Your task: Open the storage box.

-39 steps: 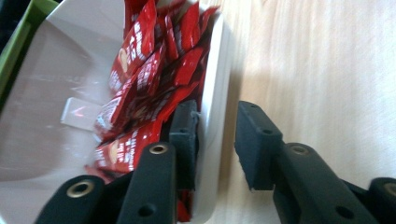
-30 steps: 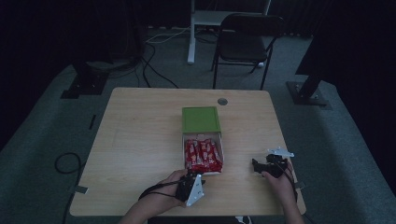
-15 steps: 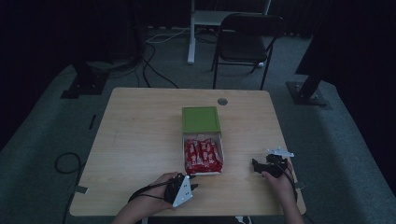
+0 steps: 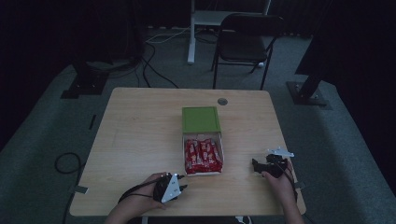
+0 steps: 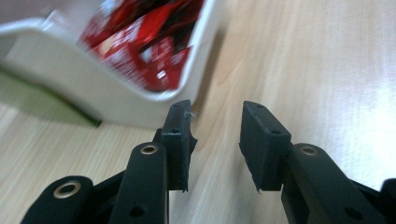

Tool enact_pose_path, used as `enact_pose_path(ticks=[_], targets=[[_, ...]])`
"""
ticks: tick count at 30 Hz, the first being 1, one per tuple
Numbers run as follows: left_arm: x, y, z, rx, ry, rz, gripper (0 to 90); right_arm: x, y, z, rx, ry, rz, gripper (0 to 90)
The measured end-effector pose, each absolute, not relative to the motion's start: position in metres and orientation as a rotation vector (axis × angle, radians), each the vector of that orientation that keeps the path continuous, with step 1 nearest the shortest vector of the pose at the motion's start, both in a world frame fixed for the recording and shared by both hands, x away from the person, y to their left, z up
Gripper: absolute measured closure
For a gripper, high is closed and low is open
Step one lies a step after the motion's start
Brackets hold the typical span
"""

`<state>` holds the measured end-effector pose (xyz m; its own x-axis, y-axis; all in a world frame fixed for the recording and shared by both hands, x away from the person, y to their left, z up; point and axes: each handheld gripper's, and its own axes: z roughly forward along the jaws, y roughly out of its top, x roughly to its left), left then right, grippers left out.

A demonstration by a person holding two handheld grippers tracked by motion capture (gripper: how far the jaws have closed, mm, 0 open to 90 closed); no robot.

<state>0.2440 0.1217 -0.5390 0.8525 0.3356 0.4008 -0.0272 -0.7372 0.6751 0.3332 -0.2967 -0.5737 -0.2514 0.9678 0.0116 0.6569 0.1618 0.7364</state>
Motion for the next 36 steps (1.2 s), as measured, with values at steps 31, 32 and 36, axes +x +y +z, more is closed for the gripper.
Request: enact_pose_path(ticks=[31,32,36], targets=[[0.289,0.228,-0.534,2.07,0.822,0.772,46.1,0.333,-0.297,-0.574,1.536,1.976,0.878,12.3],[0.29,0.229,-0.534,2.061,0.83,0.774,43.6,0.333,-0.297,-0.574,1.536,1.976,0.879,12.2],[0.292,0.235,-0.532,2.031,0.881,0.759,37.0,0.333,-0.297,-0.574,1.536,1.976,0.878,12.2]])
